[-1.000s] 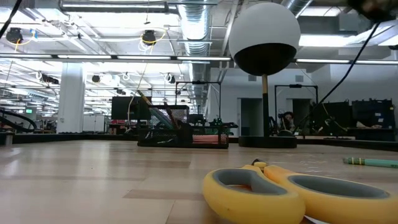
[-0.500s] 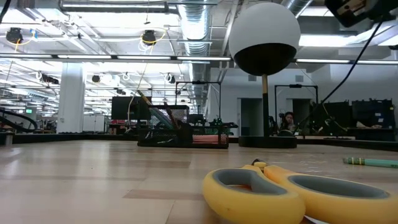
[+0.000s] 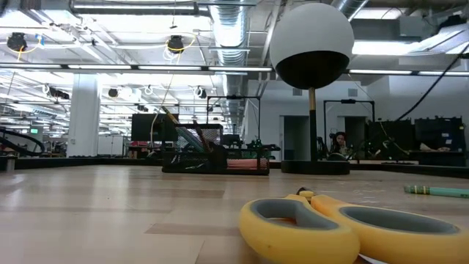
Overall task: Pick and place office supplies into organizer
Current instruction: Put the blue pencil into the black desk organizer
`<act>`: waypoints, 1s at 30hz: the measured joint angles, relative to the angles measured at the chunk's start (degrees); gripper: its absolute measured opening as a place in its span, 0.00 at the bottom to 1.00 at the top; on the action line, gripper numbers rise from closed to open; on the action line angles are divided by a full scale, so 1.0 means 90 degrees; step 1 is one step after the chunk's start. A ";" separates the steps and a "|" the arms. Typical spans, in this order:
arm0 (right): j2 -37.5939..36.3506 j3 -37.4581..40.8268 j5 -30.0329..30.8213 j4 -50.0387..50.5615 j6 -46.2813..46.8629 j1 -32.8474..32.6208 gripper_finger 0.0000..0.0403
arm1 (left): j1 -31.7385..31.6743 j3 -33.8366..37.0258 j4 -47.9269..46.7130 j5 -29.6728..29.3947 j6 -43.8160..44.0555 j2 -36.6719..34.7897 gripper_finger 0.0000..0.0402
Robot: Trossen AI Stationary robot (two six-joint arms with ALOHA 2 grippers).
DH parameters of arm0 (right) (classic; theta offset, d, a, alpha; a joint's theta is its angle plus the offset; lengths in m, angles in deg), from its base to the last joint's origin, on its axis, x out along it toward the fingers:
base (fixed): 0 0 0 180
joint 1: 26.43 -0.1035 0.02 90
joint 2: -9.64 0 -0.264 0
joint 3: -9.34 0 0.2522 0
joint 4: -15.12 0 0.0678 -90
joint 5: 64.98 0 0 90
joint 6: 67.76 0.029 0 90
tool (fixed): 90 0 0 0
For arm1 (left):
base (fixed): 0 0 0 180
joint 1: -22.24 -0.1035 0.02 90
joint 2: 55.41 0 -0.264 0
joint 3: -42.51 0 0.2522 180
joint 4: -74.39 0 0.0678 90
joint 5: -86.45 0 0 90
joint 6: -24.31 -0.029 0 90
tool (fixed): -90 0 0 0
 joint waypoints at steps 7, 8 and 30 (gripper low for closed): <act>-0.1205 -0.0010 -0.0115 -0.0433 -0.0096 -0.0468 0.00 | -0.1476 0.1755 0.5018 0.3861 -0.3509 0.0007 0.42; -0.1266 -0.0010 -0.0115 -0.0402 -0.0092 -0.0529 0.00 | -0.1677 0.1968 0.5892 0.4675 -0.4148 0.0007 0.42; -0.0753 -0.0007 0.1230 0.0061 -0.0720 -0.1137 0.00 | -0.3459 0.2841 0.8771 0.6944 -0.4012 0.1647 0.42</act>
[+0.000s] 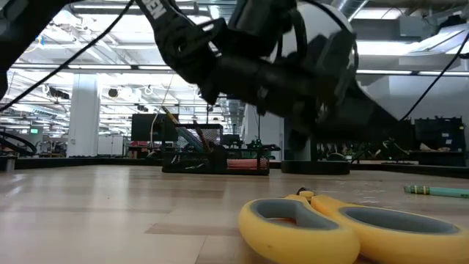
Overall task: Pick and place office supplies into organizer
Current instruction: Put the blue pencil into the black desk organizer
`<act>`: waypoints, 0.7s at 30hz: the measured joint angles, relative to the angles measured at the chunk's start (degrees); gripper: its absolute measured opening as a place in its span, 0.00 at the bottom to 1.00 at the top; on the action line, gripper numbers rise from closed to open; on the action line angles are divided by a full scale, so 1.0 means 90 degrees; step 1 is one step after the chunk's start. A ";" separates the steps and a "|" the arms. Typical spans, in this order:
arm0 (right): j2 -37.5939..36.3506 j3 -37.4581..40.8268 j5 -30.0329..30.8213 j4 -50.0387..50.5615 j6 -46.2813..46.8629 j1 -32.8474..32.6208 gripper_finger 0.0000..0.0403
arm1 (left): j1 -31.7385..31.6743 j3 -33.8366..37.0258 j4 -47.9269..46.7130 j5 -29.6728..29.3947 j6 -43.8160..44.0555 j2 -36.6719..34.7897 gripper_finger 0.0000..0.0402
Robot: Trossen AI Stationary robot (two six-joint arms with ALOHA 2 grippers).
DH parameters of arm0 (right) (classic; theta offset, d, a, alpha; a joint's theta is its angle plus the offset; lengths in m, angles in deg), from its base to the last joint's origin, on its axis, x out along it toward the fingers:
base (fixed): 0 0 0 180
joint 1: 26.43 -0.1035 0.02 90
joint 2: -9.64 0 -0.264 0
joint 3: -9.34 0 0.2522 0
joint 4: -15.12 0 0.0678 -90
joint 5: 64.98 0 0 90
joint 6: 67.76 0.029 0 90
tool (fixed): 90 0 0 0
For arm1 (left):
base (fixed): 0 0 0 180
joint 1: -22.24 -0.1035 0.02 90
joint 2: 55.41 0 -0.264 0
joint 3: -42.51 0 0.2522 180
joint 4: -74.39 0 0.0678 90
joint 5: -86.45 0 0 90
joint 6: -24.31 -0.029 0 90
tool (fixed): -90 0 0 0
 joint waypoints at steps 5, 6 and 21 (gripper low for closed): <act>-0.0007 0.0000 -0.0004 0.0012 0.0011 0.0002 0.00 | -0.0033 -0.0290 -0.0022 0.0651 -0.1227 0.0377 0.42; -0.0007 0.0000 -0.0005 0.0012 0.0013 0.0002 0.00 | -0.0022 -0.0387 -0.0072 0.0656 -0.1659 0.0463 0.42; -0.0005 0.0000 -0.0007 -0.0007 0.0257 0.0002 0.00 | -0.0135 -0.1904 -0.1443 0.1269 -0.2613 0.1364 0.42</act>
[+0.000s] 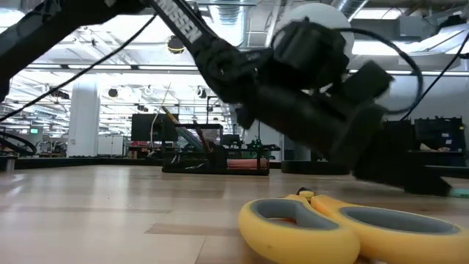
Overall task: Pick and place office supplies into organizer
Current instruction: Put the blue pencil into the black desk organizer
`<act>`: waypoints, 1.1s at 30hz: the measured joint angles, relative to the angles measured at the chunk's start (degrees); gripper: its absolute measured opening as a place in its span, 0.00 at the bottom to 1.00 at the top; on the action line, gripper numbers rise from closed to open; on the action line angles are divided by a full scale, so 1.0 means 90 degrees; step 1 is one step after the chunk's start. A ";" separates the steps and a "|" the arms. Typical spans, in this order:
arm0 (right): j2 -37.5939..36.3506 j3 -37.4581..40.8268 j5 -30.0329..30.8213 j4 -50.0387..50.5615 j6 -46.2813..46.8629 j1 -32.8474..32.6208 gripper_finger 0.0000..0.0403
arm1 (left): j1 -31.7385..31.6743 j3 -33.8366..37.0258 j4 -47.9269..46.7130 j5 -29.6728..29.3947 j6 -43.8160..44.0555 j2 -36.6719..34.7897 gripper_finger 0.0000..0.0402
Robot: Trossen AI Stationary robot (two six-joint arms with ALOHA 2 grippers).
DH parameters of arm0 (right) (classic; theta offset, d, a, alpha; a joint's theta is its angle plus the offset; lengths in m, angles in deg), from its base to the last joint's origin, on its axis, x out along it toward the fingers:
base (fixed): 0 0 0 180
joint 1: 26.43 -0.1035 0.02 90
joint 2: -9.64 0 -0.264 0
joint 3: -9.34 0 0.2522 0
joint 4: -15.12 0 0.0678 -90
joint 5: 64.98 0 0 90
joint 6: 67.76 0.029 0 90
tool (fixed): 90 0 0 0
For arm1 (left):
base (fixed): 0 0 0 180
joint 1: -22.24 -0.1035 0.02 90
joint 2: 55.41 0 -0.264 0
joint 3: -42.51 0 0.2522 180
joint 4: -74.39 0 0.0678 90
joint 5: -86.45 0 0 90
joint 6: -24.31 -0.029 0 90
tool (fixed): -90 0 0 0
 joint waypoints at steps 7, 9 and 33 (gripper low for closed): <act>0.0000 0.0000 -0.0009 -0.0002 0.0215 0.0000 0.00 | 0.0018 -0.0330 -0.0320 0.0005 0.0355 0.0281 0.42; -0.0002 0.0000 -0.0019 0.0000 0.0218 0.0000 0.00 | 0.0027 -0.0345 -0.0482 -0.0052 0.0363 0.0272 0.41; -0.0002 0.0000 -0.0027 0.0019 0.0234 -0.0012 0.00 | 0.0168 -0.0296 -0.1402 -0.0630 0.1180 -0.0026 0.02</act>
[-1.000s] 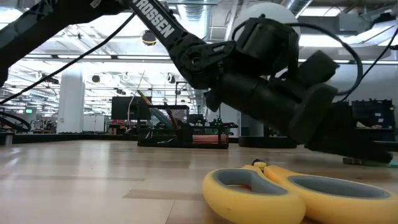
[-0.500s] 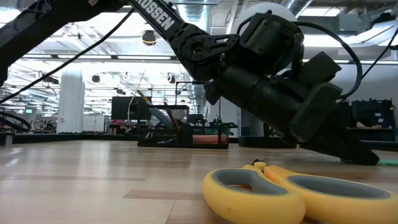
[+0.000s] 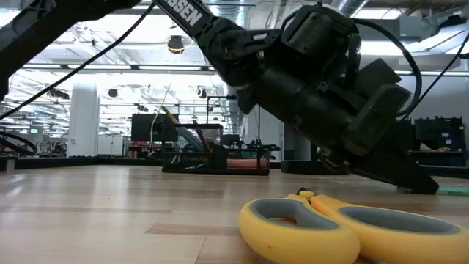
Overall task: Pick and place office supplies into organizer
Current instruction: Put the blue pencil into the black desk organizer
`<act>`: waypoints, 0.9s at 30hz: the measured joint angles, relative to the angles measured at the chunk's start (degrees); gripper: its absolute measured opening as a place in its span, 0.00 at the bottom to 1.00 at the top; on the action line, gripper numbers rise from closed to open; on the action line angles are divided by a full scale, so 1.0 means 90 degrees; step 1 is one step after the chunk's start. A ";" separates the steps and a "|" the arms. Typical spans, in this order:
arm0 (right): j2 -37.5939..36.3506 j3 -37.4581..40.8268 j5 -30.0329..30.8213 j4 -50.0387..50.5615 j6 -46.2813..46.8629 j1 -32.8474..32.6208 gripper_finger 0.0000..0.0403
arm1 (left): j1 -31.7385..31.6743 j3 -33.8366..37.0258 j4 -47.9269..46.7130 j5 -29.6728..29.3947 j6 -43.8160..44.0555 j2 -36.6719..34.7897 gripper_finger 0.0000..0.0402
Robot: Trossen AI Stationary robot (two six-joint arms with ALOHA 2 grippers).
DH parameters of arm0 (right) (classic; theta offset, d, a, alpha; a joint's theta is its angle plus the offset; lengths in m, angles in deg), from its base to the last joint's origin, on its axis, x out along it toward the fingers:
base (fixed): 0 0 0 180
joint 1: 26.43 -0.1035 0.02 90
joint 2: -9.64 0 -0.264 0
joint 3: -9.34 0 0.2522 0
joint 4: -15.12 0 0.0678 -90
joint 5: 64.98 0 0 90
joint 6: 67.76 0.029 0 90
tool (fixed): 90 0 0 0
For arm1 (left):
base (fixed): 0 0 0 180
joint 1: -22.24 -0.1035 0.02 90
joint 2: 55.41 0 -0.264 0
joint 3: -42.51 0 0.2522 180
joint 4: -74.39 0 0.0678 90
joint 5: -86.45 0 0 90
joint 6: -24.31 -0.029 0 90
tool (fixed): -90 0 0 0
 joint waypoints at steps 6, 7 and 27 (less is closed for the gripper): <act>0.0019 0.0000 -0.0320 0.0040 0.0404 -0.0057 0.00 | 0.0024 0.0022 -0.1449 -0.0422 -0.0181 -0.0571 0.01; 0.0038 0.0000 -0.0327 0.0048 0.0411 -0.0118 0.00 | 0.0024 0.0032 -0.1690 -0.0522 -0.0258 -0.0684 0.01; 0.2287 0.0493 0.0726 0.0127 0.2242 -0.1247 0.00 | -0.0107 0.0019 -0.3192 -0.2141 -0.0634 -0.1526 0.00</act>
